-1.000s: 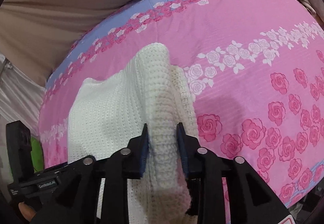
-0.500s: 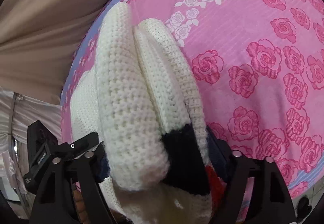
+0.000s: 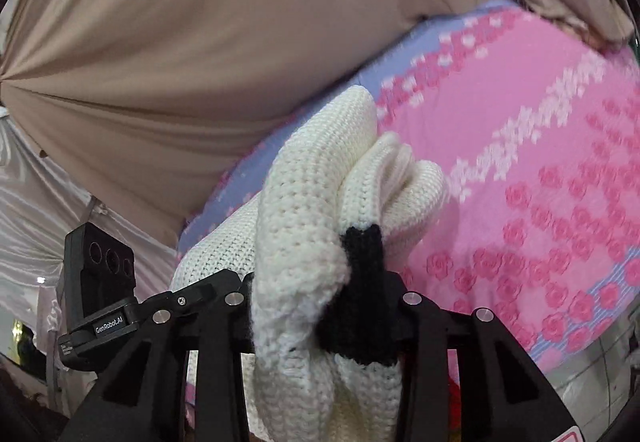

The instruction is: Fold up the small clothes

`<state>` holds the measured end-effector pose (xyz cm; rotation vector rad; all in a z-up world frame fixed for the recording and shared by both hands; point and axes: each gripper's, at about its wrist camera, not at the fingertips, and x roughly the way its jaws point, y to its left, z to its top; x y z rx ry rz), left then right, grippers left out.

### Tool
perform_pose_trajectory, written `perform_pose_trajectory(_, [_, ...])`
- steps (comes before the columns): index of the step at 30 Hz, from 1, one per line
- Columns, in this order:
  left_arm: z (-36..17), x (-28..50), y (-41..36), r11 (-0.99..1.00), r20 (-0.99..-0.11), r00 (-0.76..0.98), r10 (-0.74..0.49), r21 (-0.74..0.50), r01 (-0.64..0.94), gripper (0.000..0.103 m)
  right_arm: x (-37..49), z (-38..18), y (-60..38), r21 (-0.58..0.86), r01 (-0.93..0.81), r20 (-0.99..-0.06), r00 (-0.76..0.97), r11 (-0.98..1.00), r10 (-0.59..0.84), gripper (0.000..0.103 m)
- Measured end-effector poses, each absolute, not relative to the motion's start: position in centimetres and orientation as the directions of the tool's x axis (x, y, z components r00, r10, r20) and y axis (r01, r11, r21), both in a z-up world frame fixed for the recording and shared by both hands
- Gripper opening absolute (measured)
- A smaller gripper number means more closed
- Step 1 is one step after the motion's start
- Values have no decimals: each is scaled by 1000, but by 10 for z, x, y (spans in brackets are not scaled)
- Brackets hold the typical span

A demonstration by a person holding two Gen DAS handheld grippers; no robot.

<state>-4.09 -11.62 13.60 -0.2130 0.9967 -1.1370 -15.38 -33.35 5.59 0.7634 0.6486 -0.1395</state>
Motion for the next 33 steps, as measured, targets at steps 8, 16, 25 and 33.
perform_pose_trajectory(8, [268, -89, -88, 331, -285, 227, -931, -402, 853, 55, -219, 188, -321, 441, 178, -196, 976, 880, -99, 37])
perform_pose_trajectory(16, [349, -122, -20, 438, -36, 438, -898, -142, 888, 56, -239, 268, -291, 296, -7, 145, 989, 955, -37, 37])
perform_pose_trajectory(25, [385, -94, 64, 603, 119, 604, -788, -44, 796, 58, -203, 338, -227, 142, -232, 316, 932, 962, 178, 37])
perform_pose_trajectory(33, [345, -18, 122, 686, 32, 692, -721, -102, 720, 67, -121, 346, -196, 159, -340, 263, 919, 927, 293, 37])
